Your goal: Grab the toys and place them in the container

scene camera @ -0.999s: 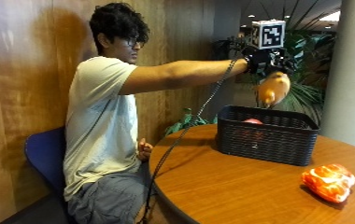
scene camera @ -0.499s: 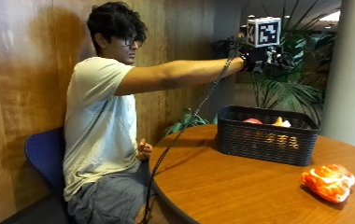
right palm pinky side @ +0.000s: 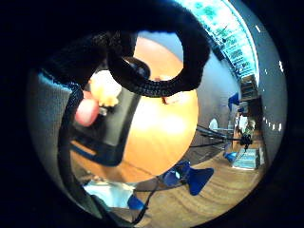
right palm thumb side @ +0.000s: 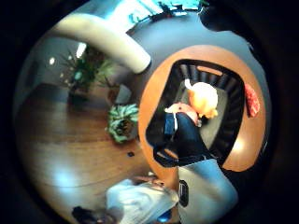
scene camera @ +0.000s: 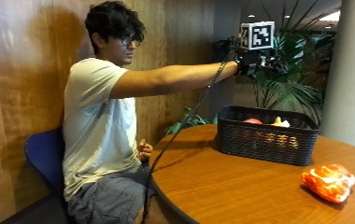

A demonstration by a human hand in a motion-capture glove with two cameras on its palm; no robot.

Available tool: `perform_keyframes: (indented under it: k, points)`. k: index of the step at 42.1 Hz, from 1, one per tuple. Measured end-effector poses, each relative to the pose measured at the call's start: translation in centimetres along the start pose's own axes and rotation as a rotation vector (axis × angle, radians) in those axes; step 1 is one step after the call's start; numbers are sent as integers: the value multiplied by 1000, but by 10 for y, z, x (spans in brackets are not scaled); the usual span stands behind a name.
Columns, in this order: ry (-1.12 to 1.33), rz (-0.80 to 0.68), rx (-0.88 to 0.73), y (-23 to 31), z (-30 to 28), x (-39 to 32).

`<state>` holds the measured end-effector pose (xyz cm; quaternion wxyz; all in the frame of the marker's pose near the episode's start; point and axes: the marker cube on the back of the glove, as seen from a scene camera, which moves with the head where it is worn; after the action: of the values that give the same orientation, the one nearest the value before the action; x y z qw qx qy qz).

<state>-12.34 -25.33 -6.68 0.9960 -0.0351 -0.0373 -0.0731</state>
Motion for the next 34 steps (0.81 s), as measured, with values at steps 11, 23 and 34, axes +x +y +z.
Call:
perform_keyframes:
  k: [11,23,34]
  points:
    - [21,20,6,37,-3,21]
    - [18,72,-6,90,4,77]
    - [34,79,-8,123,13,98]
